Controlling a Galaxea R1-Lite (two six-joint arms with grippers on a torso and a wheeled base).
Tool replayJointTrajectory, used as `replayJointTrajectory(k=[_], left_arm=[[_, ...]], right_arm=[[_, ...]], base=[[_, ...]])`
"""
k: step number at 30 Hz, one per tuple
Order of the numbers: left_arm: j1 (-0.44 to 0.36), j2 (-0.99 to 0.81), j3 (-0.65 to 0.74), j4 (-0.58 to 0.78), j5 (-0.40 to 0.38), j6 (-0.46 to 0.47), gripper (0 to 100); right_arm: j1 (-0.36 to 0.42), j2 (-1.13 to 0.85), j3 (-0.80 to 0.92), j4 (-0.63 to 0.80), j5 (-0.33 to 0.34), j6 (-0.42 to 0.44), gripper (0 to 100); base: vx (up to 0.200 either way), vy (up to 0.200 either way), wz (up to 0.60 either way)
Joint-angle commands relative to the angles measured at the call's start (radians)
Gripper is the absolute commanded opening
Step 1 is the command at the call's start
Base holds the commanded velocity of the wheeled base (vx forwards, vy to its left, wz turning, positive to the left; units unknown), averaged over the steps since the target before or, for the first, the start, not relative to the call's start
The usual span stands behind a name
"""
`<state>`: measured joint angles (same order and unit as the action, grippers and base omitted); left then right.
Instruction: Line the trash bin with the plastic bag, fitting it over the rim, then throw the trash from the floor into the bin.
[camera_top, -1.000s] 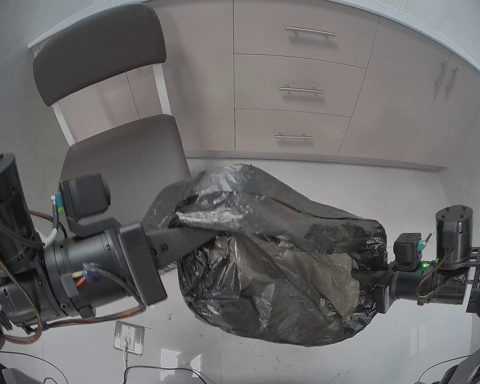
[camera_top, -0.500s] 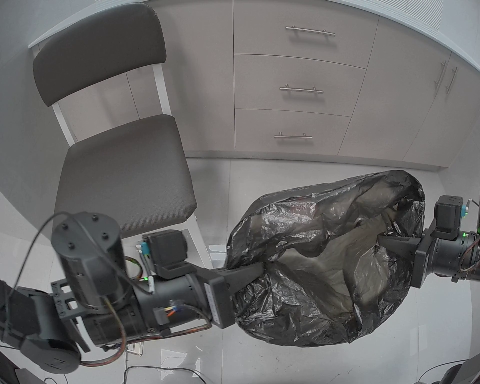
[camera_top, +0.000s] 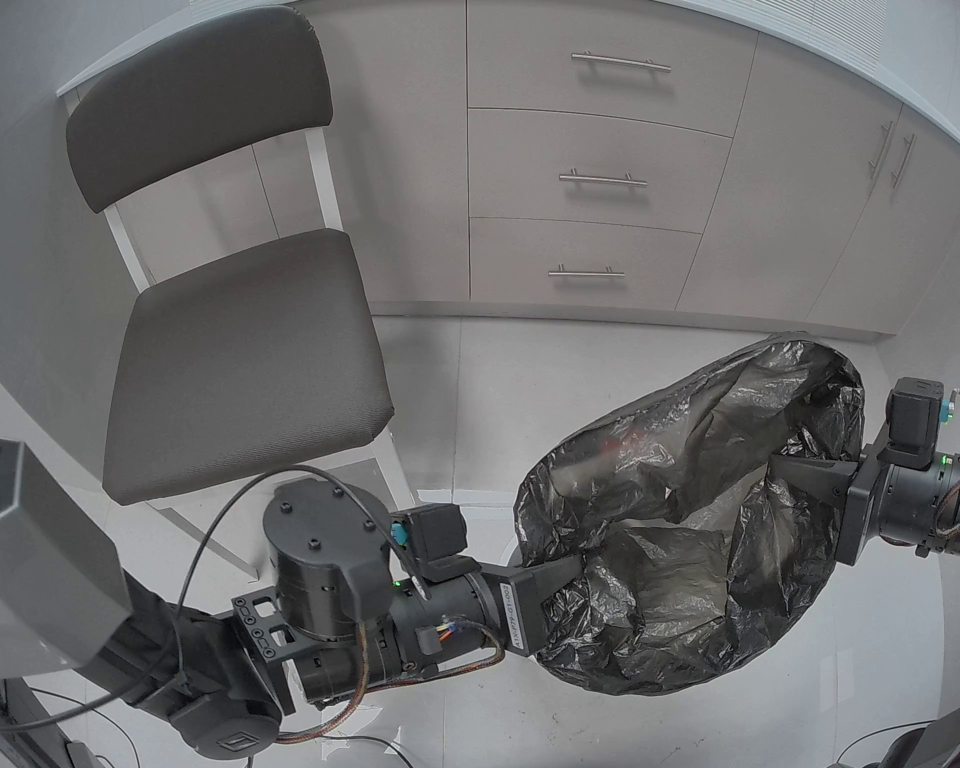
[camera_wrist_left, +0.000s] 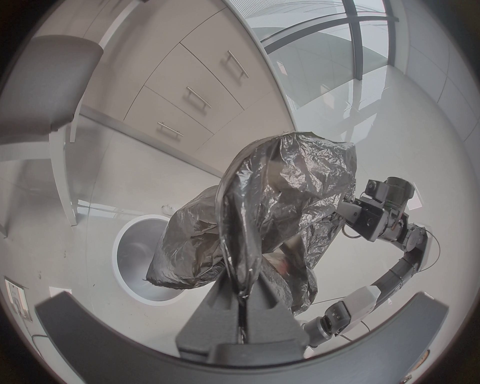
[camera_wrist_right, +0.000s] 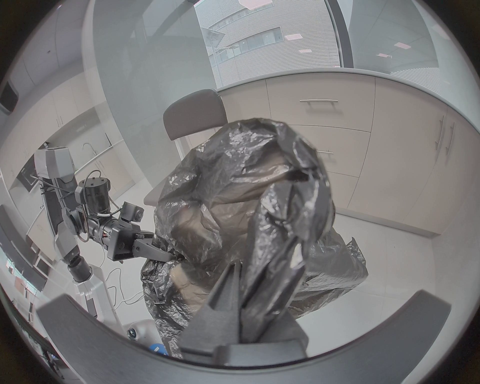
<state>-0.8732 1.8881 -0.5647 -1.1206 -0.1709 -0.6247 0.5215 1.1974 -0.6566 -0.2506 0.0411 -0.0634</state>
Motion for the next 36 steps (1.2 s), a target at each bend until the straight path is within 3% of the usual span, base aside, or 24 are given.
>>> replayJointTrajectory(k=[1, 14, 25, 36], left_arm=[[0.006, 0.106, -0.003, -0.048, 0.001, -0.001, 0], [0.092, 0.258, 0.029, -0.169, -0.001, -0.004, 0], [0.157, 0.329, 0.103, -0.286, -0.001, -0.006, 0], [0.178, 0.371, 0.178, -0.370, -0.001, -0.023, 0]], right_arm=[[0.006, 0.022, 0.005, -0.002, -0.017, -0.007, 0], [0.052, 0.186, 0.025, -0.019, -0.012, -0.012, 0], [0.066, 0.395, 0.115, -0.318, -0.009, -0.006, 0], [0.068, 0.488, 0.120, -0.361, -0.003, 0.005, 0]], base=[[0.000, 0.000, 0.00], [0.000, 0.000, 0.00], [0.000, 0.000, 0.00], [0.000, 0.000, 0.00]])
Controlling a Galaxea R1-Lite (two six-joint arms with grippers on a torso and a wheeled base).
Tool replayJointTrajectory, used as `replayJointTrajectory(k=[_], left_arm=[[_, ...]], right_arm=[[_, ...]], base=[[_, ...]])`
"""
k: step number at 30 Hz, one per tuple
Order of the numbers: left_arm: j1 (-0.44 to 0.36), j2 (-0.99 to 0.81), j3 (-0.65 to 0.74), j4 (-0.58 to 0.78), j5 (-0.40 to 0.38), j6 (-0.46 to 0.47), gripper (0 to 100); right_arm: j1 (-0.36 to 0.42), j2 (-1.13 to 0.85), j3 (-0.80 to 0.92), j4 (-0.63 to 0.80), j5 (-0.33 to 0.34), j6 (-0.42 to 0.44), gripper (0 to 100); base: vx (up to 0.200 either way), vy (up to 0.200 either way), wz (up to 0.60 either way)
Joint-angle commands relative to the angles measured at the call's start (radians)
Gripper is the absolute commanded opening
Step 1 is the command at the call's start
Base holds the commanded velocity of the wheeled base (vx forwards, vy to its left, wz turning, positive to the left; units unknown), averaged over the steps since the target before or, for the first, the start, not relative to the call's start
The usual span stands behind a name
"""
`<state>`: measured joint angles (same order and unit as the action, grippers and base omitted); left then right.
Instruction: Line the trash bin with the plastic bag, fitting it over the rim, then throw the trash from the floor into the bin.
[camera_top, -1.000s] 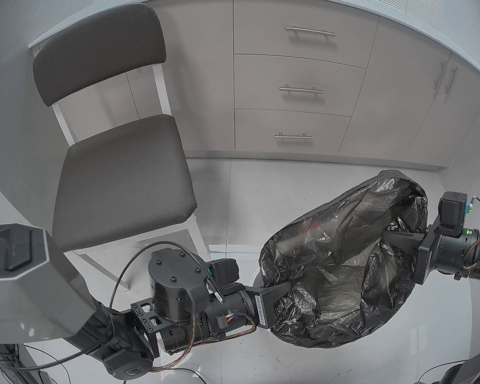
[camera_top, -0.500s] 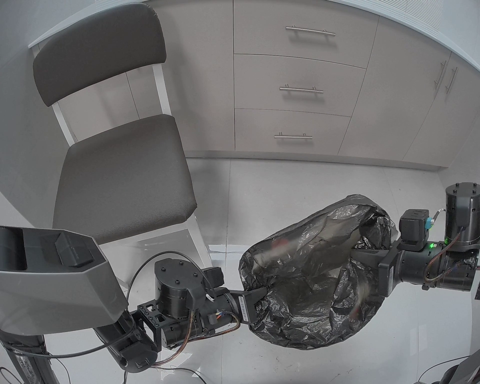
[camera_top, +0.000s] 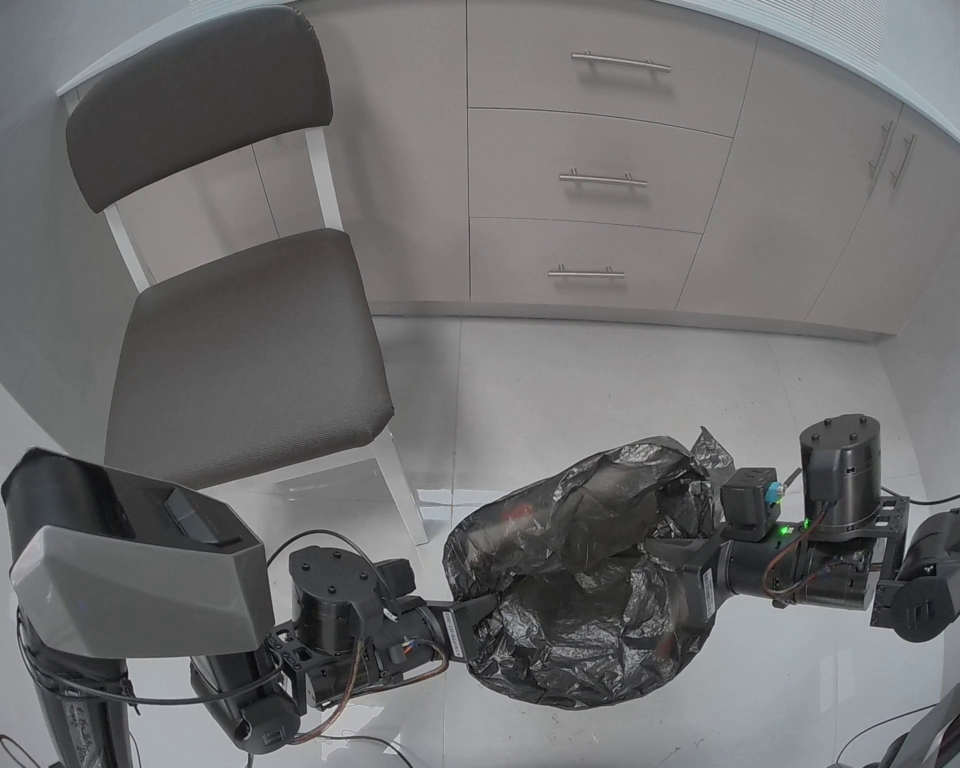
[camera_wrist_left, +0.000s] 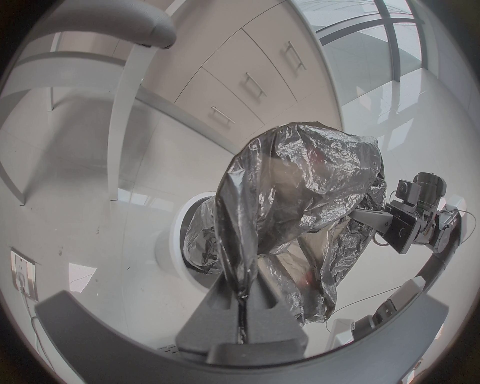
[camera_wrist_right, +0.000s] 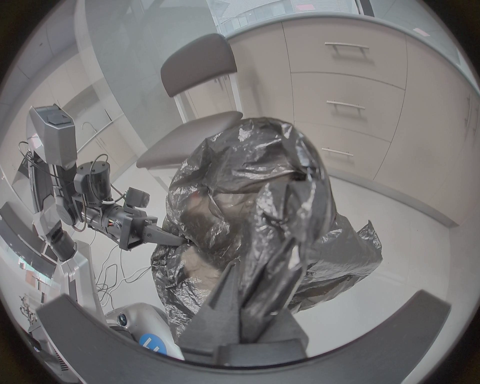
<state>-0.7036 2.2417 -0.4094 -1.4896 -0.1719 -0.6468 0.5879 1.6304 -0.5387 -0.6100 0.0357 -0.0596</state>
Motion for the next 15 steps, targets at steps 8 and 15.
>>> replayJointTrajectory(k=[8, 15], left_arm=[[0.032, 0.012, 0.095, -0.041, -0.001, 0.001, 0], [0.056, 0.009, 0.152, -0.041, -0.001, 0.004, 0]], right_arm=[[0.003, 0.121, 0.008, -0.051, 0.038, 0.021, 0], [0.003, 0.216, 0.046, -0.214, 0.082, 0.061, 0]], base=[[0.000, 0.000, 0.00], [0.000, 0.000, 0.00]])
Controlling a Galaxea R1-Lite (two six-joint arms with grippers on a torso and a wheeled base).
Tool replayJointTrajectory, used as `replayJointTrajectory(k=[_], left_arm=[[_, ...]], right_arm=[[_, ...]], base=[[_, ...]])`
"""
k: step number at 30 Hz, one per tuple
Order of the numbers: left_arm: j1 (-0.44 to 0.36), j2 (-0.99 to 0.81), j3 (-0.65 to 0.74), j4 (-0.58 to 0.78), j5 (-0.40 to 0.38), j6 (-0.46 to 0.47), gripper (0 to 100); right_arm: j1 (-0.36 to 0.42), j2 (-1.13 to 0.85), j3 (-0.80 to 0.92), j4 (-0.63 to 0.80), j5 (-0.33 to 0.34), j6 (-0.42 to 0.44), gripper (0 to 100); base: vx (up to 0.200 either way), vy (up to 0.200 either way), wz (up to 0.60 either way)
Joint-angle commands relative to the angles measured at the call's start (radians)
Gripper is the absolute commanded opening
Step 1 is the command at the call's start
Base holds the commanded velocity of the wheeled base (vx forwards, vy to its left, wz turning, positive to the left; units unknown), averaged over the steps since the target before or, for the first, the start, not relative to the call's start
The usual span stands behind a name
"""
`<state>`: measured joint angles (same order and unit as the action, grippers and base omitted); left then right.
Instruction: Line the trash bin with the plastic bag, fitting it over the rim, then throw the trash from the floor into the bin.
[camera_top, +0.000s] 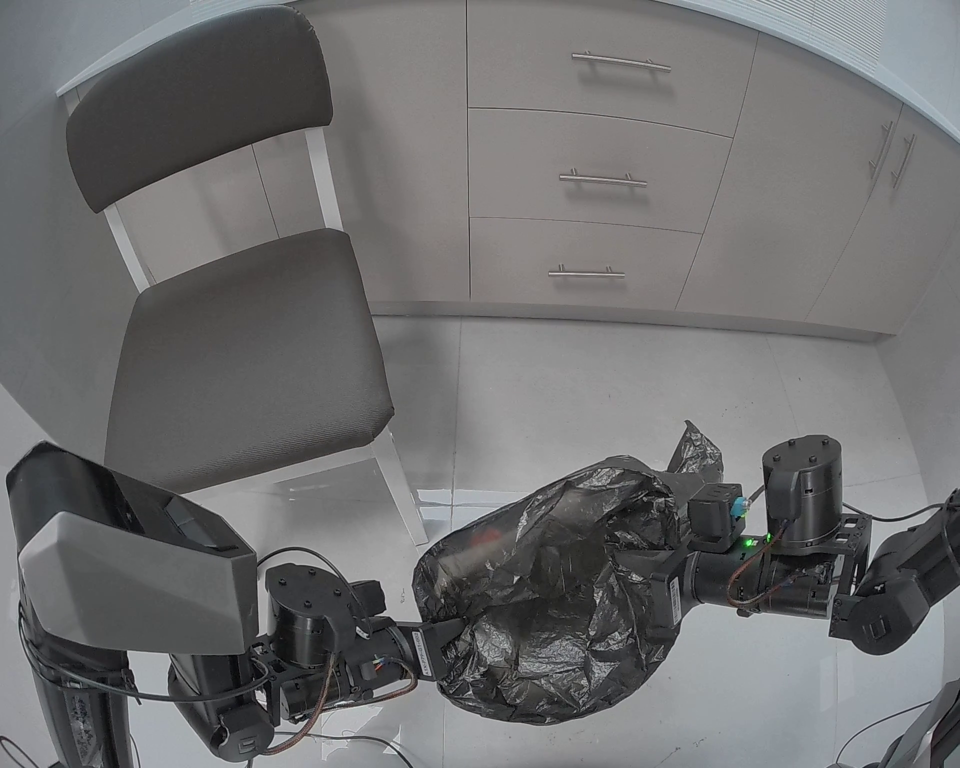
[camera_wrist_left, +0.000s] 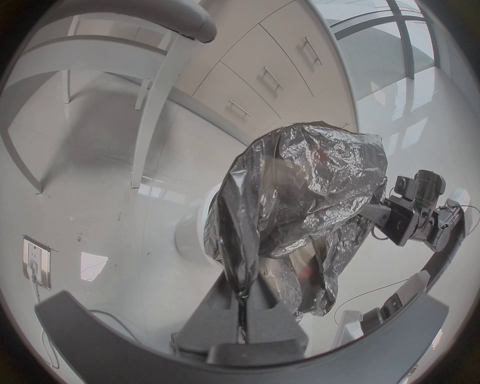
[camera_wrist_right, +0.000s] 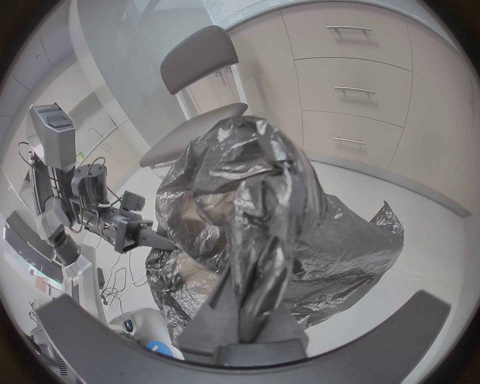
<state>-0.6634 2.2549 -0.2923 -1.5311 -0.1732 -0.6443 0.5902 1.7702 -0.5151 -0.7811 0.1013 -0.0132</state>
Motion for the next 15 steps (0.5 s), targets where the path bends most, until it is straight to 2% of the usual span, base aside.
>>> replayJointTrajectory(k=[1, 8, 15], left_arm=[[0.021, -0.008, 0.039, 0.000, 0.000, 0.002, 0], [0.041, -0.009, 0.055, 0.000, 0.000, 0.003, 0], [0.044, 0.012, 0.024, 0.000, 0.001, 0.009, 0]], right_arm=[[0.000, 0.094, 0.024, -0.056, 0.018, 0.015, 0], [-0.003, 0.175, 0.027, -0.118, 0.020, 0.016, 0], [-0.018, 0.267, 0.049, -0.244, 0.017, 0.009, 0]], base=[[0.000, 0.000, 0.00], [0.000, 0.000, 0.00], [0.000, 0.000, 0.00]])
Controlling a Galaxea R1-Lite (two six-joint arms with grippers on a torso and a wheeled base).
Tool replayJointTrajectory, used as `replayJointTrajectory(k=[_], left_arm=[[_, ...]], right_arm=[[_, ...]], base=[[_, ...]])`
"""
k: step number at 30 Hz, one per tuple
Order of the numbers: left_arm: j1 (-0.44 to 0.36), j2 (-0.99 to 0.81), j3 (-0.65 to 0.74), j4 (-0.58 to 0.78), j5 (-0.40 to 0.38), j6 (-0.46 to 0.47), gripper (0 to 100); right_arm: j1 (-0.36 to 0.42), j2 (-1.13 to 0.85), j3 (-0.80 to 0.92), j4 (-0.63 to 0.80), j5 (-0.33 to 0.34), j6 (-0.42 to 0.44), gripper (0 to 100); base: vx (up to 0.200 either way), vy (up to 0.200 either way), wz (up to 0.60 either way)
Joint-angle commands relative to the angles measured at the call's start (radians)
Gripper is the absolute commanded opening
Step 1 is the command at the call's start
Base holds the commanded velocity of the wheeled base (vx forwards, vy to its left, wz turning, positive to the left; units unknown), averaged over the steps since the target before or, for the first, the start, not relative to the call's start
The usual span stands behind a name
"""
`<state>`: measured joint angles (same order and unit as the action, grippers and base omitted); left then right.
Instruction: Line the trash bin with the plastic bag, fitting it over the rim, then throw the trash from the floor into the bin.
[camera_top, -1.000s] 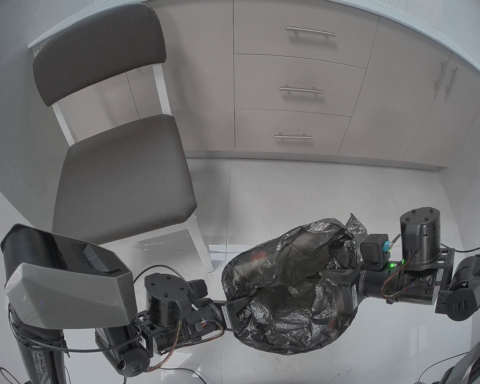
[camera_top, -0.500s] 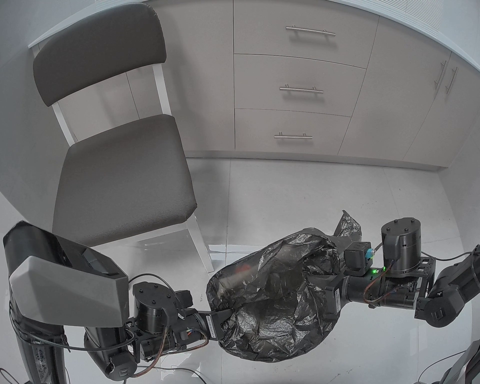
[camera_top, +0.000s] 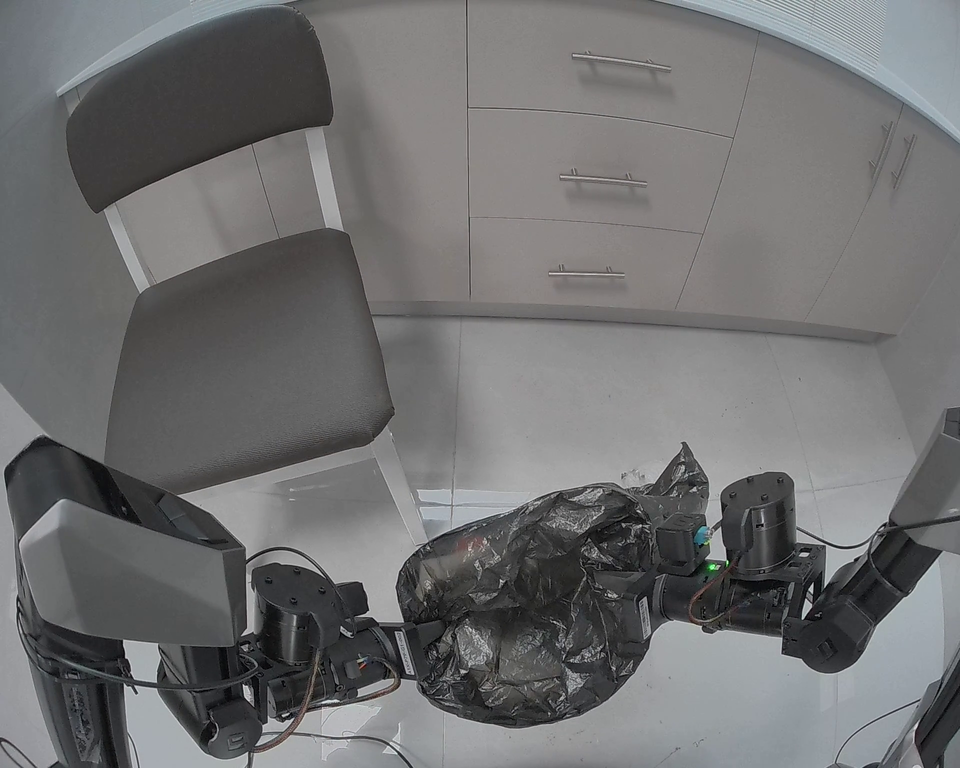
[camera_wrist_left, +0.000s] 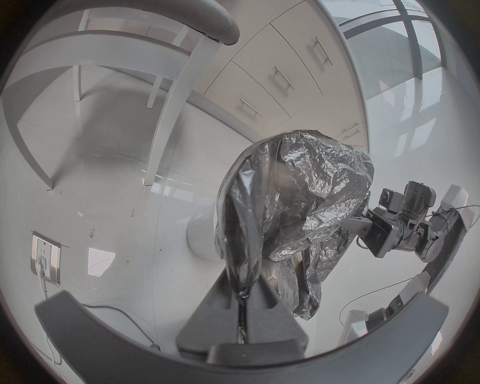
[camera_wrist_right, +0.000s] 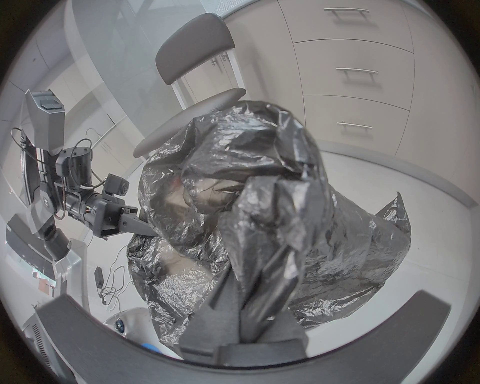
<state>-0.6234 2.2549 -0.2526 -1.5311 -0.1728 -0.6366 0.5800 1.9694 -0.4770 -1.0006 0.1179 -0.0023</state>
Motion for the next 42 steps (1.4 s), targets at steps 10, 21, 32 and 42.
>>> replayJointTrajectory(k=[10, 21, 32, 42], left_arm=[[0.007, 0.049, -0.036, -0.001, -0.002, 0.005, 0], [0.004, 0.138, -0.137, 0.000, -0.001, 0.044, 0], [0.007, 0.175, -0.195, 0.000, -0.062, 0.057, 0], [0.010, 0.180, -0.188, 0.000, -0.062, 0.057, 0]], right_arm=[[-0.015, 0.174, 0.024, -0.125, -0.014, -0.015, 0], [-0.066, 0.207, 0.031, -0.127, -0.034, -0.131, 0], [-0.095, 0.304, 0.110, -0.269, -0.078, -0.156, 0], [-0.095, 0.487, 0.141, -0.546, -0.118, -0.179, 0]], base=[[0.000, 0.000, 0.00], [0.000, 0.000, 0.00], [0.000, 0.000, 0.00], [0.000, 0.000, 0.00]])
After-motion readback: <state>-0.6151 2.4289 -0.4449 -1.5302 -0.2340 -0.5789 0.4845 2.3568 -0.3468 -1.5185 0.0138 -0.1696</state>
